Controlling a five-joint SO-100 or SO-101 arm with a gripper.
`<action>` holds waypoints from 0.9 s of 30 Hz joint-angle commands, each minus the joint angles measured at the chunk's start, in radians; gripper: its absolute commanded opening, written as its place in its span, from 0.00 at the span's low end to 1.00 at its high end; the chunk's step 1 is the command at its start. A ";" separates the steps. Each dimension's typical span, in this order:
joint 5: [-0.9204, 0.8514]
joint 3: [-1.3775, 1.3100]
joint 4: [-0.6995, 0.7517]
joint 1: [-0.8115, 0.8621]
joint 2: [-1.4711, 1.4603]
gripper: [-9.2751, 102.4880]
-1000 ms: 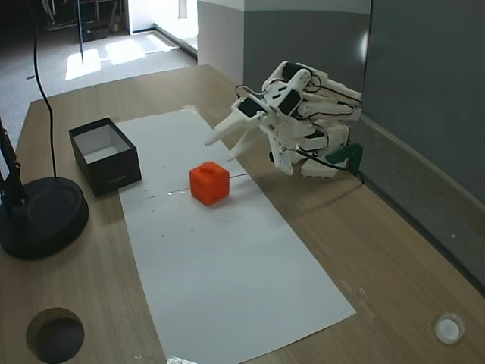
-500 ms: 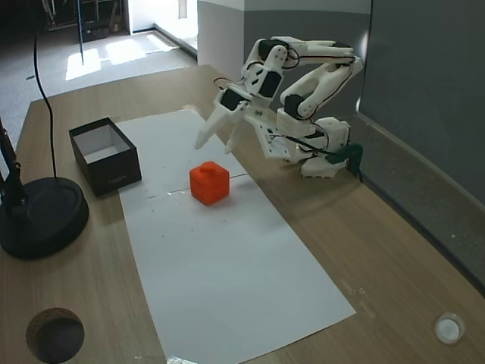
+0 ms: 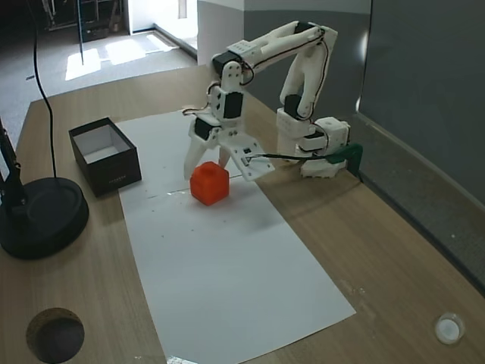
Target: Grab a orange square and put it in the box.
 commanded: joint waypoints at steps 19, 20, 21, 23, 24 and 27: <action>0.003 -0.382 0.098 0.011 -0.112 0.11; 0.003 -0.454 0.133 0.021 -0.112 0.11; 0.003 -0.531 0.161 0.034 -0.114 0.11; -0.002 -0.689 0.204 0.071 -0.126 0.11; -0.003 -0.756 0.212 0.091 -0.127 0.11; -0.005 -0.925 0.206 0.155 -0.133 0.11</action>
